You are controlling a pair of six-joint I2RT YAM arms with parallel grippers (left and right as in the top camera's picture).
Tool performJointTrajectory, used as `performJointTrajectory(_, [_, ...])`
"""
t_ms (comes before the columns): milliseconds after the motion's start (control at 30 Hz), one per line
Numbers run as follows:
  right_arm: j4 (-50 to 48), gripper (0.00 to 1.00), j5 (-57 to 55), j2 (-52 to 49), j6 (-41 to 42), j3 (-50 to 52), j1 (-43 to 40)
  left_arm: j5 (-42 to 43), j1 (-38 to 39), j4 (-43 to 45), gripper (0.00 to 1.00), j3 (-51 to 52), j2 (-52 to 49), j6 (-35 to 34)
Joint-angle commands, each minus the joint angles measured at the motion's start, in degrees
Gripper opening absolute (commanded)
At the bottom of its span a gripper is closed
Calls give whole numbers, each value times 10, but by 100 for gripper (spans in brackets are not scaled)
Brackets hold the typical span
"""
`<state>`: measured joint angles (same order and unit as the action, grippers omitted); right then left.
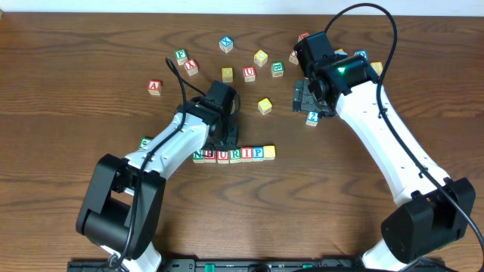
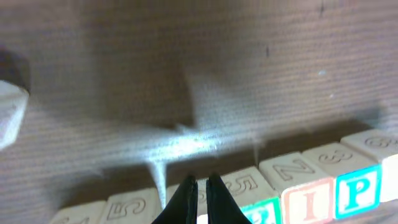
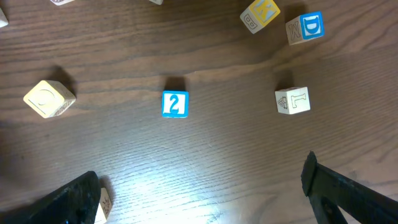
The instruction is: Spell out NEURIPS
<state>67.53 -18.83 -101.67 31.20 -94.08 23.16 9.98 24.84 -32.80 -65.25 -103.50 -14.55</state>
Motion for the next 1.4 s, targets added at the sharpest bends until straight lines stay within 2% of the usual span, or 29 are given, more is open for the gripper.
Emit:
performJointTrajectory(0, [-1, 99, -3, 11, 4, -14, 2, -2, -14, 17, 8, -5, -3, 12])
performJointTrajectory(333, [-1, 99, -3, 11, 4, -14, 2, -9, -41, 7, 7, -5, -3, 11])
performJointTrajectory(1000, [0, 99, -3, 11, 4, -14, 2, -81, -47, -36, 7, -5, 2, -23])
performJointTrajectory(1367, [1, 99, -3, 11, 0, -14, 2, -81, -47, -58, 8, -5, 2, -23])
